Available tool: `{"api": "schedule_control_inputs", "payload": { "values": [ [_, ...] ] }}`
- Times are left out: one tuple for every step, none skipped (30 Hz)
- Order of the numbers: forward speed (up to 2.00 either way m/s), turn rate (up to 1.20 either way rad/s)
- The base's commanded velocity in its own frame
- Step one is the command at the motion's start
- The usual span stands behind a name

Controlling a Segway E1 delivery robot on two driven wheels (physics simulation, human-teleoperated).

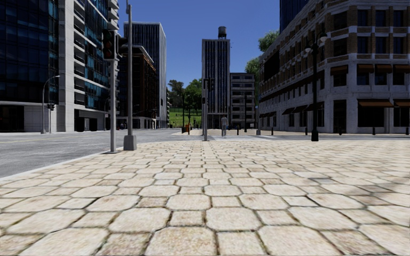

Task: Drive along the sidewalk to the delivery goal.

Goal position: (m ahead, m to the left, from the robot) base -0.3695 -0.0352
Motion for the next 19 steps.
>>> {"api": "schedule_control_inputs", "payload": {
  "values": [
    [0.0,0.0],
    [0.0,0.0],
    [0.0,0.0],
    [0.0,0.0],
    [0.0,0.0],
    [0.0,0.0],
    [0.0,0.0],
    [0.0,0.0],
    [0.0,0.0],
    [0.0,0.0],
    [0.0,0.0],
    [0.0,0.0],
    [0.0,0.0],
    [0.0,0.0],
    [0.0,0.0],
    [0.0,0.0],
    [0.0,0.0],
    [0.0,0.0],
    [0.0,0.0]
  ]
}}
